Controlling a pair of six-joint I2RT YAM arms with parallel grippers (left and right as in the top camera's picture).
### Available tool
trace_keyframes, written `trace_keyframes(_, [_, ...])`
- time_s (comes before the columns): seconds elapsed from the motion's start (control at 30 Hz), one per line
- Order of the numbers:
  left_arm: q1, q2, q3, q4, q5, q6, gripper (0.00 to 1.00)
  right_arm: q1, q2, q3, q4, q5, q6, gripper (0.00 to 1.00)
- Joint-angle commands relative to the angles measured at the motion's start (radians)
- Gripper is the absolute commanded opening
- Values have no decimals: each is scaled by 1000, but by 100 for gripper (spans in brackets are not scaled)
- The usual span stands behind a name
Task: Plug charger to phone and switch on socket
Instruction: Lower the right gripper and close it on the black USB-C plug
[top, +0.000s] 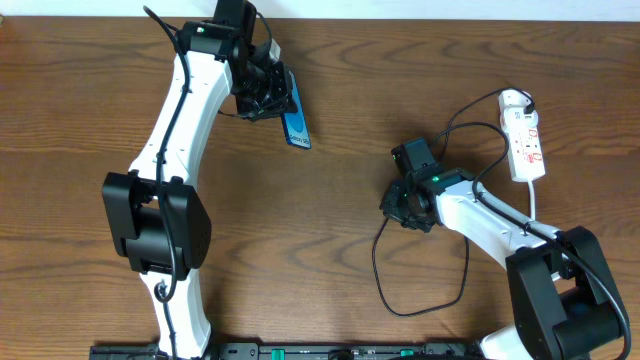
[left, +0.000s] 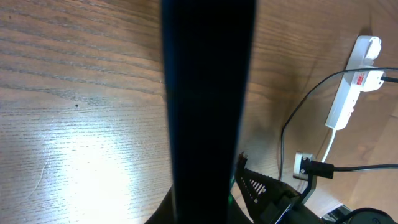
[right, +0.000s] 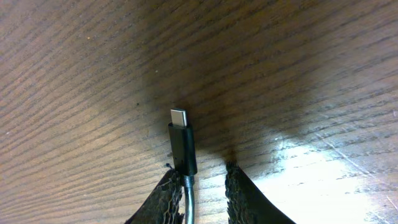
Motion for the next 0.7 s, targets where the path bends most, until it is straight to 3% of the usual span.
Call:
trace_keyframes(0.0, [3, -11, 9, 1, 2, 17, 7, 1, 18, -9, 6, -6, 5, 22])
trace_keyframes(0.67, [3, -11, 9, 1, 2, 17, 7, 4, 31, -9, 14, 5, 9, 19])
